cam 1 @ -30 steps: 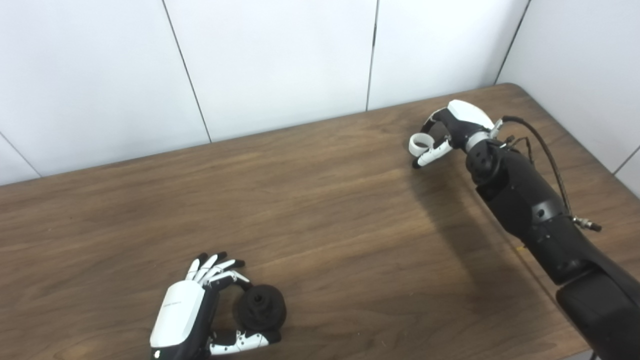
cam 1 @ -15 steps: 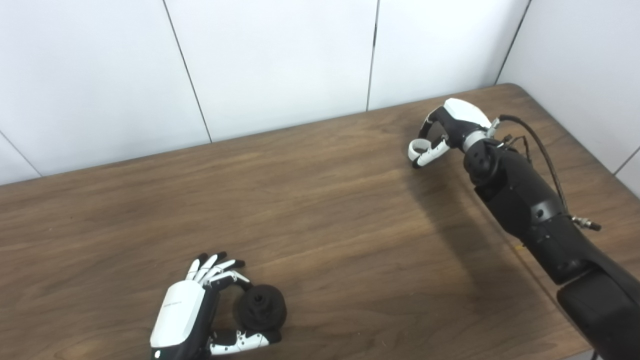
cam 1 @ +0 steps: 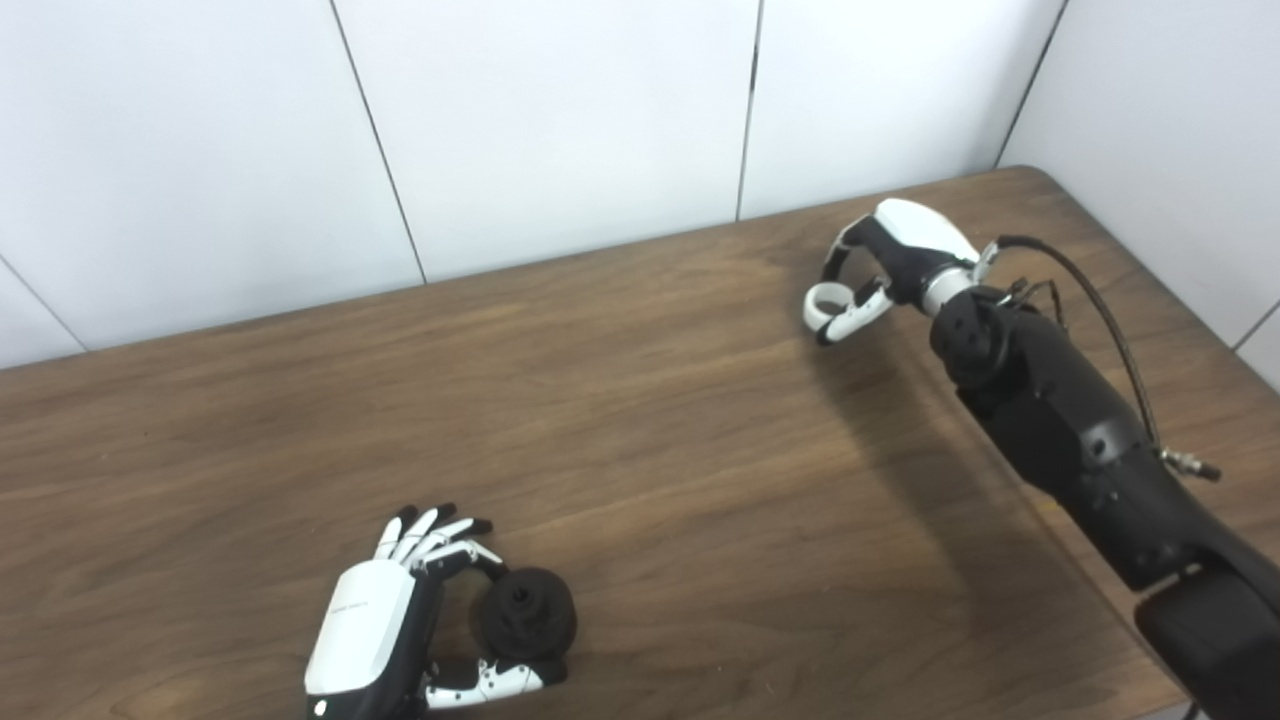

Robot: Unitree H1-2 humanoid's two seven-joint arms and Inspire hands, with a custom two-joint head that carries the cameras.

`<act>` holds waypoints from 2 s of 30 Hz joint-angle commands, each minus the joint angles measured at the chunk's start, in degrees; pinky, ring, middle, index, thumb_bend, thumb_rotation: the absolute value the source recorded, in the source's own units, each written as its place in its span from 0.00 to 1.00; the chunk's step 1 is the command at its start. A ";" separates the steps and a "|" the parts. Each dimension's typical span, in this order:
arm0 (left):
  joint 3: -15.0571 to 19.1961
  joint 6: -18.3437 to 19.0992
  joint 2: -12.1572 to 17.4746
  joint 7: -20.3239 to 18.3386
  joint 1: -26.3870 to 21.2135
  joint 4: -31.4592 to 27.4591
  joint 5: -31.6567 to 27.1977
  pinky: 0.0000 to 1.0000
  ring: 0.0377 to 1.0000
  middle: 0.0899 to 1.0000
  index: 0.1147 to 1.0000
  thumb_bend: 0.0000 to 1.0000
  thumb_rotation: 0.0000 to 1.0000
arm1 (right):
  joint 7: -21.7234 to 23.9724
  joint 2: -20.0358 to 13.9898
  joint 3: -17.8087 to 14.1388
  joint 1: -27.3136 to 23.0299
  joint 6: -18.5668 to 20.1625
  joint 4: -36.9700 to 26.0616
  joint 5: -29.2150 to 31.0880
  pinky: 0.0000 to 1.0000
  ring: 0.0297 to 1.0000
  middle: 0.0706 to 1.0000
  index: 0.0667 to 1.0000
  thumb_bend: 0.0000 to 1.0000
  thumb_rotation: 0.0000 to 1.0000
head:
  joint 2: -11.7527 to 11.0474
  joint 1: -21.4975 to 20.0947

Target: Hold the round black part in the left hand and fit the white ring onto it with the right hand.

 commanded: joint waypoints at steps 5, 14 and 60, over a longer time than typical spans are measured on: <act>-1.03 1.21 -0.53 -1.55 0.32 -0.26 2.24 1.00 0.92 0.79 0.42 0.52 0.06 | 4.99 -0.95 -0.21 -0.27 0.50 -13.61 -0.16 1.00 0.97 0.80 0.45 0.52 0.13 | 0.30 1.90; -2.52 3.12 -2.40 -2.15 -0.22 -0.61 4.29 1.00 0.92 0.79 0.42 0.52 0.06 | 19.00 3.57 4.24 3.02 3.90 -33.16 -6.83 1.00 0.95 0.77 0.45 0.52 0.14 | 1.23 6.19; -7.26 8.81 -7.87 -2.47 -2.29 -1.66 10.11 1.00 0.91 0.77 0.42 0.52 0.06 | 29.49 17.39 10.36 12.24 -4.13 -42.47 -11.09 1.00 0.98 0.81 0.45 0.52 0.13 | 6.06 14.86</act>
